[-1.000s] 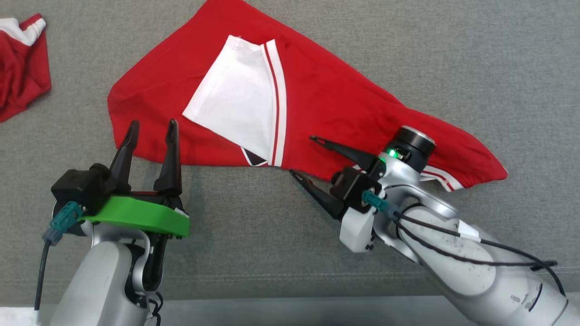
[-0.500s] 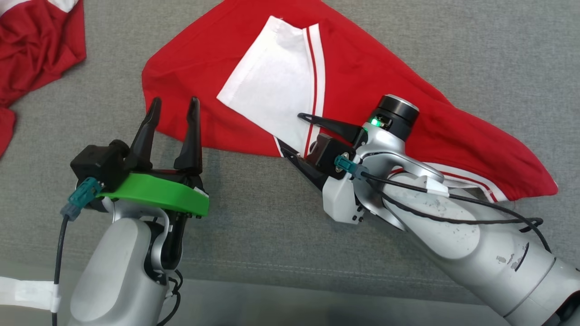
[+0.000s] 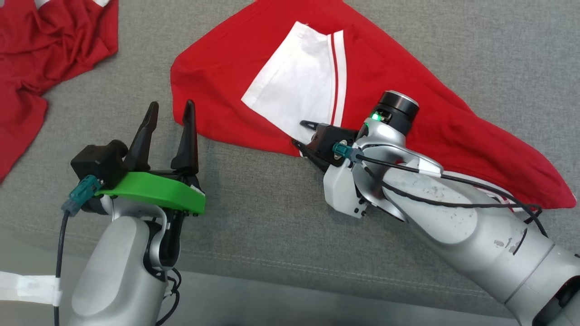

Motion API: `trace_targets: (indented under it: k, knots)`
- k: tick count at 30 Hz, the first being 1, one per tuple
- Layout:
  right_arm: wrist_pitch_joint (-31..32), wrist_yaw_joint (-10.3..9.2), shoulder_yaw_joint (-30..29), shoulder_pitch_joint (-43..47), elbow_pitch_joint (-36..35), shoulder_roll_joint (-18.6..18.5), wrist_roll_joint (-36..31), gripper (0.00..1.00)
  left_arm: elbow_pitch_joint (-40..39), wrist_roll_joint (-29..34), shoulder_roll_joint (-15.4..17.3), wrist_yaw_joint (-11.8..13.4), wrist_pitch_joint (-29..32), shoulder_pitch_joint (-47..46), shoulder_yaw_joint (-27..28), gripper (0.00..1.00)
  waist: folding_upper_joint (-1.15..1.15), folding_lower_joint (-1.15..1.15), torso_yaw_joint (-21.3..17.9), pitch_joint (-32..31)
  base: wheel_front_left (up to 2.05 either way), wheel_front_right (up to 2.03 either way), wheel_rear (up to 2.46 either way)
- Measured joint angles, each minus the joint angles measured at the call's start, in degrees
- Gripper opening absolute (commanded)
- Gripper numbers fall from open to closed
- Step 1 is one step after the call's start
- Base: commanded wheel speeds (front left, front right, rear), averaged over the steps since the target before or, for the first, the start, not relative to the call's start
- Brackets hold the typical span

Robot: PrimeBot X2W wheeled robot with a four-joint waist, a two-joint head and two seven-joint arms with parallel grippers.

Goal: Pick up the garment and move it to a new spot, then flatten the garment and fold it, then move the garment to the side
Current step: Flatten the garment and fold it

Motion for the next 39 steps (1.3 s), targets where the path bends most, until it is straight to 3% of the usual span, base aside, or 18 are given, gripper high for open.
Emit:
trace_targets:
  k: [5, 7, 8, 9, 13, 15, 18, 27, 33, 39]
  knots:
    - [1.07, 0.00, 1.55, -0.41, 1.13, -0.14, 2.33, 0.34, 0.71, 0.00, -0.02, -0.01, -0.01, 0.01, 0.94, 1.00, 0.00, 0.00, -0.07, -1.31, 0.00, 0.00, 0.00]
    - [1.15, 0.00, 1.80, -0.85, 1.36, -0.29, 2.79, 0.40, 0.90, 0.00, -0.05, -0.01, -0.01, 0.01, 1.23, 1.00, 0.00, 0.00, -0.29, -1.65, 0.00, 0.00, 0.00]
    - [1.15, 0.00, 1.91, -1.00, 1.40, -0.33, 3.04, 0.47, 0.99, 0.00, -0.08, -0.03, -0.01, 0.02, 1.44, 1.00, 0.00, 0.00, -0.44, -1.79, 0.00, 0.00, 0.00]
    - [1.16, 0.00, 2.02, -1.16, 1.40, -0.45, 3.23, 0.48, 1.02, 0.00, -0.09, -0.16, -0.01, 0.02, 1.64, 1.00, 0.00, 0.00, -0.60, -1.90, 0.00, 0.00, 0.00]
    - [1.82, 0.00, 1.89, -2.13, 1.60, -1.36, 3.91, 0.31, 1.21, 0.01, -0.25, -0.20, -0.16, 0.02, 1.82, 1.00, 0.00, 0.00, -1.13, -2.19, 0.00, 0.00, 0.00]
    - [1.92, 0.00, 1.89, -2.31, 1.83, -1.71, 4.81, 0.15, 1.33, 0.01, -0.25, -0.26, -0.16, 0.02, 2.13, 1.00, 0.00, 0.00, -1.37, -2.27, 0.00, 0.00, 0.00]
    - [2.34, 0.00, 2.12, -2.40, 2.03, -1.85, 5.91, 0.00, 1.33, 0.01, -0.27, -0.53, -0.16, 0.02, 2.65, 1.00, 0.00, 0.00, -1.74, -2.38, 0.00, 0.00, 0.00]
    - [2.23, 0.01, 2.69, -3.37, 1.86, -1.77, 7.16, 0.00, 1.45, 0.20, -0.48, -0.77, -0.16, 0.04, 3.93, 1.00, 0.00, 0.00, -2.96, -2.59, 0.00, 0.00, 0.00]
    - [0.94, -0.05, -0.24, -4.82, 1.08, -2.40, 7.25, 0.00, 4.17, 0.69, 1.24, -1.75, -0.16, 0.26, 3.67, 1.00, 0.00, 0.00, -4.47, -2.52, 0.00, 0.00, 0.00]
    - [-0.60, -3.19, -4.58, -5.38, -0.65, -4.59, 8.71, 0.00, 5.15, 3.08, 4.23, -2.68, -0.16, -0.09, 3.54, 1.00, 0.00, 0.00, -6.34, -2.28, 0.00, 0.00, 0.00]
